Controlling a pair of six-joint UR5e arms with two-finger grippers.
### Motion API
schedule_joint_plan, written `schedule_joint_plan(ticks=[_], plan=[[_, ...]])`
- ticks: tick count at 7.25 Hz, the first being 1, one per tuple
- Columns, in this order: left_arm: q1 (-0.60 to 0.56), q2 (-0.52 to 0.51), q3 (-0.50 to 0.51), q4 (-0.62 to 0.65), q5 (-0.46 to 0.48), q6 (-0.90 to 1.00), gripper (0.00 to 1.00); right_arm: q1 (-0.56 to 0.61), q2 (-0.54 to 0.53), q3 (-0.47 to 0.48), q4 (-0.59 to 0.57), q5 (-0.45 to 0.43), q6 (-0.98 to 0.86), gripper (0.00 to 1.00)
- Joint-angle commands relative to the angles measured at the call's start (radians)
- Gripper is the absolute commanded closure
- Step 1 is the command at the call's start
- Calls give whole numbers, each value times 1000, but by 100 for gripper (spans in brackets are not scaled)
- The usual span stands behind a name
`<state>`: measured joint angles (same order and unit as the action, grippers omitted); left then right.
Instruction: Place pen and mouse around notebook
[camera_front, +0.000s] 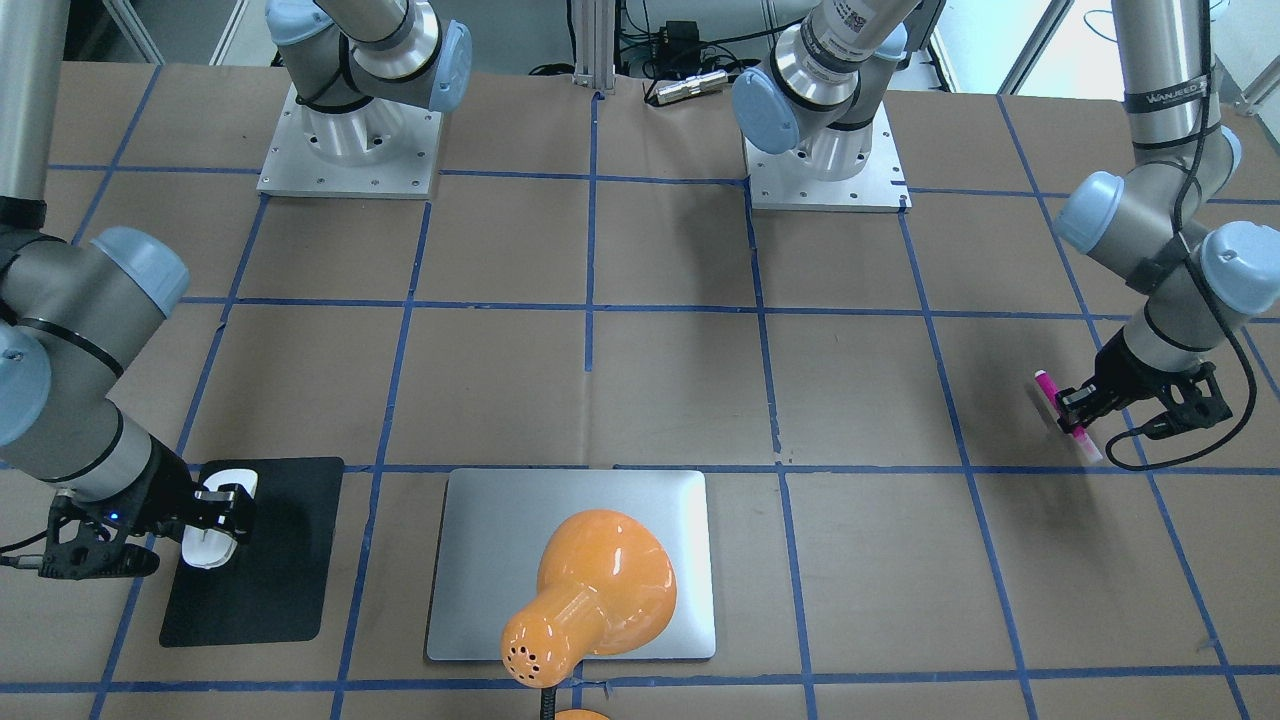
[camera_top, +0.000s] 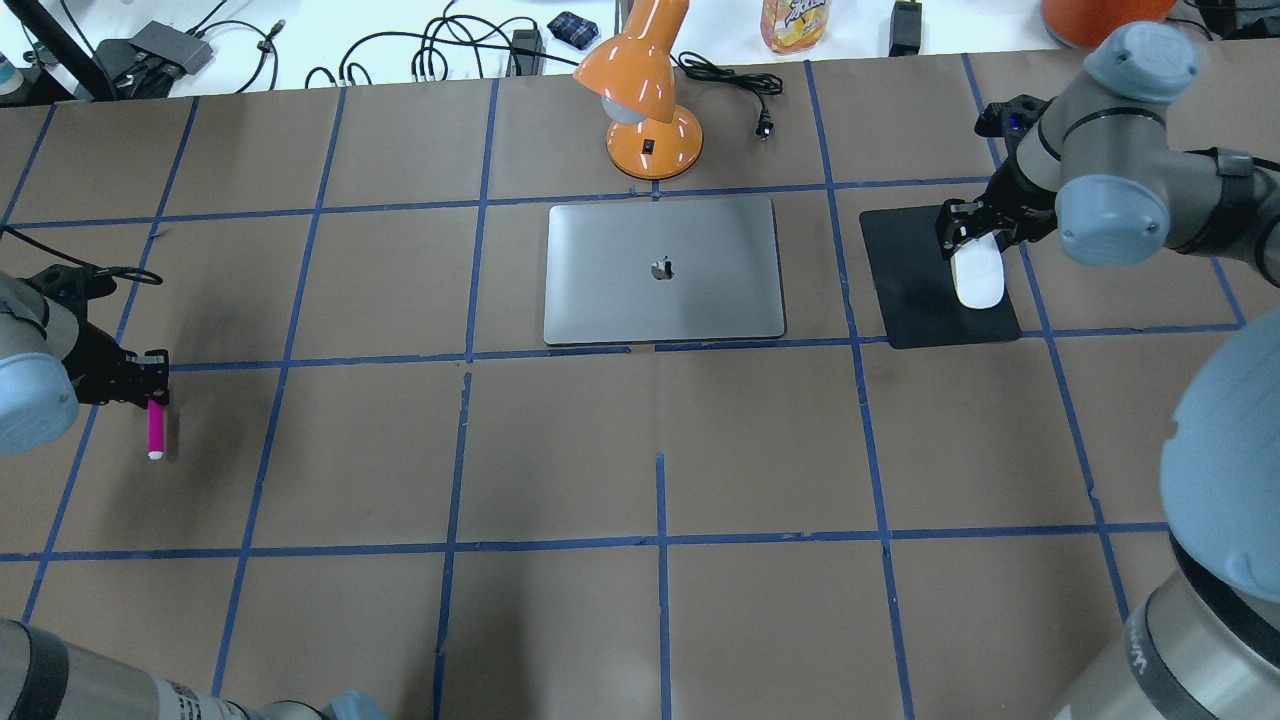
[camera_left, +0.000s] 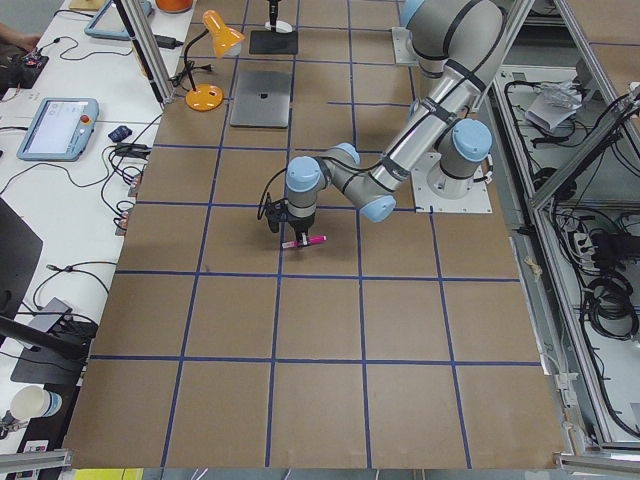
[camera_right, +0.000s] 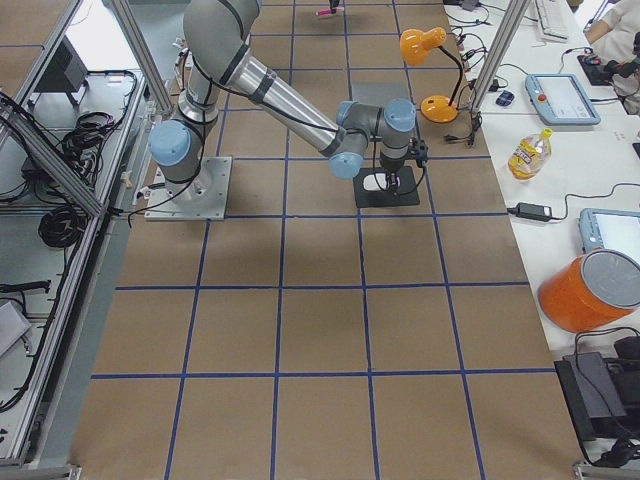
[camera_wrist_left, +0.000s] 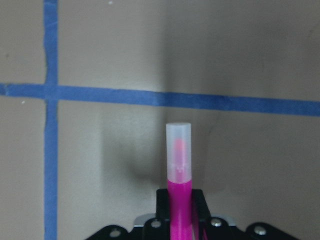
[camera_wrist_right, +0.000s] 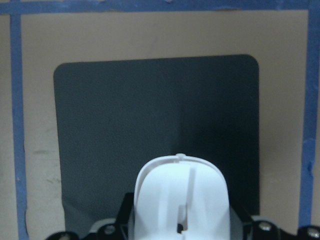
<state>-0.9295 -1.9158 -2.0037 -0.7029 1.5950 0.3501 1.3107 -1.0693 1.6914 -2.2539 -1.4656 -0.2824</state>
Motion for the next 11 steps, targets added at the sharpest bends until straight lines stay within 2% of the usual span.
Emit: schedule_joint_plan(ticks=[1, 2, 3, 4, 5, 8, 11], plan=[[-162, 33, 0, -15, 2, -312, 100, 24, 31, -42, 5, 2, 14, 42], [-213, 46, -6, -24, 2, -432, 100, 24, 34, -42, 5, 2, 12, 38], [-254, 58, -12, -36, -3, -529, 100, 24, 38, -44, 5, 2, 8, 14], [-299, 67, -15, -40, -6, -601, 100, 24, 43, -44, 5, 1, 3, 1], [-361, 73, -16, -44, -9, -726, 100, 24, 45, -44, 4, -5, 3, 0], [-631, 54, -17, -43, -1, -1258, 100, 24, 20, -45, 29, -15, 11, 0], [-831, 31, -12, -38, -13, -1672, 100, 33, -183, -71, 311, -9, 72, 0]])
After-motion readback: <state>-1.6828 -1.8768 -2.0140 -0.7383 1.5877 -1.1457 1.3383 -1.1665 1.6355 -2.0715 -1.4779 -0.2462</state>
